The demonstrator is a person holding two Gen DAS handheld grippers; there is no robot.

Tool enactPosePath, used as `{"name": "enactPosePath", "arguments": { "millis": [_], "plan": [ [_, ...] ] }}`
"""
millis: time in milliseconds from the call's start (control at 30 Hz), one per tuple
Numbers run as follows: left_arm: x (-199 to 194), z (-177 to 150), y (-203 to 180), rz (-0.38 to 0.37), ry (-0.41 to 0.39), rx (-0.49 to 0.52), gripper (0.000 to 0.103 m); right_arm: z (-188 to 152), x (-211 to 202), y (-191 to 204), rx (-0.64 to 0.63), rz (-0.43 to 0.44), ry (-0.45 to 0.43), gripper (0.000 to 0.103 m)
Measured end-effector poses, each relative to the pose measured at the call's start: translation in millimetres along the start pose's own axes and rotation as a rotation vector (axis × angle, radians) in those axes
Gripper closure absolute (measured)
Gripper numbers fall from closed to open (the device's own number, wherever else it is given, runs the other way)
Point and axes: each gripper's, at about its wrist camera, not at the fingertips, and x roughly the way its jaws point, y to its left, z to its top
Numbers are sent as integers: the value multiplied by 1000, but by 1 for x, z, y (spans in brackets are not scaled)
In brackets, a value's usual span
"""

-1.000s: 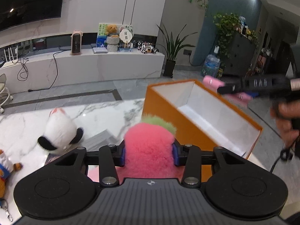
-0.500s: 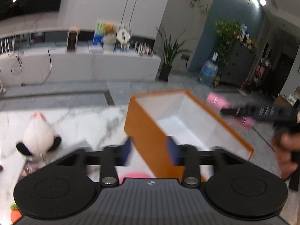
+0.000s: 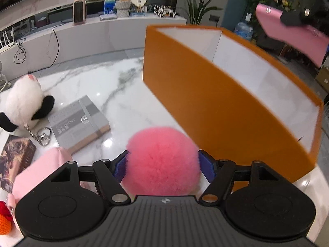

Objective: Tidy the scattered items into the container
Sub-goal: 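Lift and carry pom-pom with left tool while right tool carries wallet to orange box, then lower and release pom-pom with left tool while right tool releases wallet into box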

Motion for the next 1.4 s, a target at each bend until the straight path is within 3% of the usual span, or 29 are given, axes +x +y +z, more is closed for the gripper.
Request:
{"name": "enactPosePath", "arguments": {
  "millis": [100, 200, 333, 800, 1033, 1400],
  "plan": [
    [6, -4, -2, 12, 19, 7, 21, 0, 0, 1, -5, 1, 3, 20],
    [10, -7, 0, 8, 37, -2, 38, -1, -1, 1, -7, 0, 5, 20],
    [7, -3, 2, 5, 25, -5, 47, -2, 0, 0, -9, -7, 9, 20],
    [-52, 54, -14, -34, -112, 46, 49, -11, 15, -12, -33, -62, 89, 20],
    [-69, 78, -31, -40, -166, 79, 49, -11, 15, -15, -40, -50, 100, 20],
    [-57, 110, -71, -123, -161, 112, 49, -16, 29, -21, -71, -64, 167, 20]
  ]
}}
